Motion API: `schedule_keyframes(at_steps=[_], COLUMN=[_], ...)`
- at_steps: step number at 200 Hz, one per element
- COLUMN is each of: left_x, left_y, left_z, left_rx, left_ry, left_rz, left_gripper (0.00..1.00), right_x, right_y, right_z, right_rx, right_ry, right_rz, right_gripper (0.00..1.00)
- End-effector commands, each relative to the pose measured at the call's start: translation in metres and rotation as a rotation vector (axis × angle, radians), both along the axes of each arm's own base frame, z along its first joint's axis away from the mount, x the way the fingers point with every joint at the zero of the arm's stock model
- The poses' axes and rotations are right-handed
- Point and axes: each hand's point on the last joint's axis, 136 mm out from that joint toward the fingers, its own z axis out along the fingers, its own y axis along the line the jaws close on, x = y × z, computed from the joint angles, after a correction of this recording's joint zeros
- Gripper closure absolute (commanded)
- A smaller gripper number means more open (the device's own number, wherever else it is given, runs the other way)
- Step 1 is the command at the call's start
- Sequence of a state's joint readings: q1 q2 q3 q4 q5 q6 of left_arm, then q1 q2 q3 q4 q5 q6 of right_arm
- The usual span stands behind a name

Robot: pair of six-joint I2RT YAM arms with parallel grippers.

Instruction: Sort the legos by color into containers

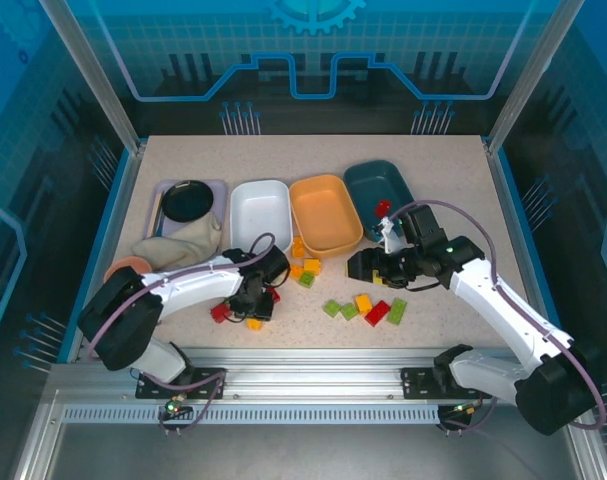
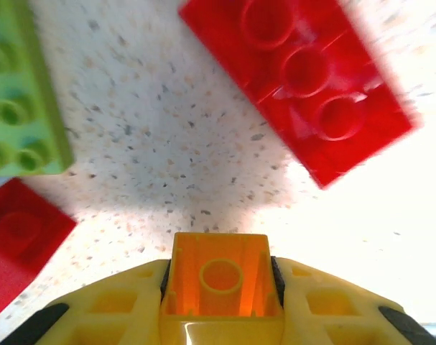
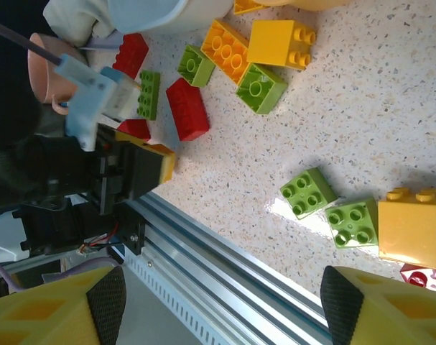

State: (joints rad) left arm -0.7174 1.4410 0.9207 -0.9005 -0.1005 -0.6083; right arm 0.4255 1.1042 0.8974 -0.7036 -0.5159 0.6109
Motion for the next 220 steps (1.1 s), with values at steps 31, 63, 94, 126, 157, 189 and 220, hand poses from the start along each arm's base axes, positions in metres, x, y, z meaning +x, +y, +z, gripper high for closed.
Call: schedule_keyframes(at_steps=[31,63,94,126,157,189,220], left_x=[0.082,0.152,0.204,0.225,0.228,0.231,0.236], left_y=[0.009,0.024,0.031,0.028,0.023,0.018,0.013], left_z=[0.083,0.074,0.038,0.001,-0.015,-0.018,0.006], left_rx=[-0.078,-0.077,-0.064,-0.038,-0.053,-0.075,-0.117], left_ry=[-0.165,-0.179,-0.127,-0.056,-0.026,-0.015,-0.070], left_rz=[0.159,0.245,0.290,0.289,0.279,0.275,0.281], left_gripper=[0.72,0.72,0.70,0.68,0.65,0.47,0.36], right_x=[0.029,0.041,0.027,-0.005,-0.013,-0.024,-0.032], right_y=[0.006,-0.012,-0.058,-0.091,-0.109,-0.120,-0.121], right_z=[0.053,0.035,-0.013,-0.057,-0.082,-0.110,-0.135], right_rx=[0.087,-0.080,-0.372,-0.492,-0.537,-0.538,-0.510], right_ry=[-0.289,-0.244,-0.024,0.208,0.315,0.466,0.550], right_rz=[-0.041,-0.097,-0.227,-0.381,-0.466,-0.539,-0.583], right_gripper=[0.21,0.21,0.27,0.30,0.28,0.25,0.24])
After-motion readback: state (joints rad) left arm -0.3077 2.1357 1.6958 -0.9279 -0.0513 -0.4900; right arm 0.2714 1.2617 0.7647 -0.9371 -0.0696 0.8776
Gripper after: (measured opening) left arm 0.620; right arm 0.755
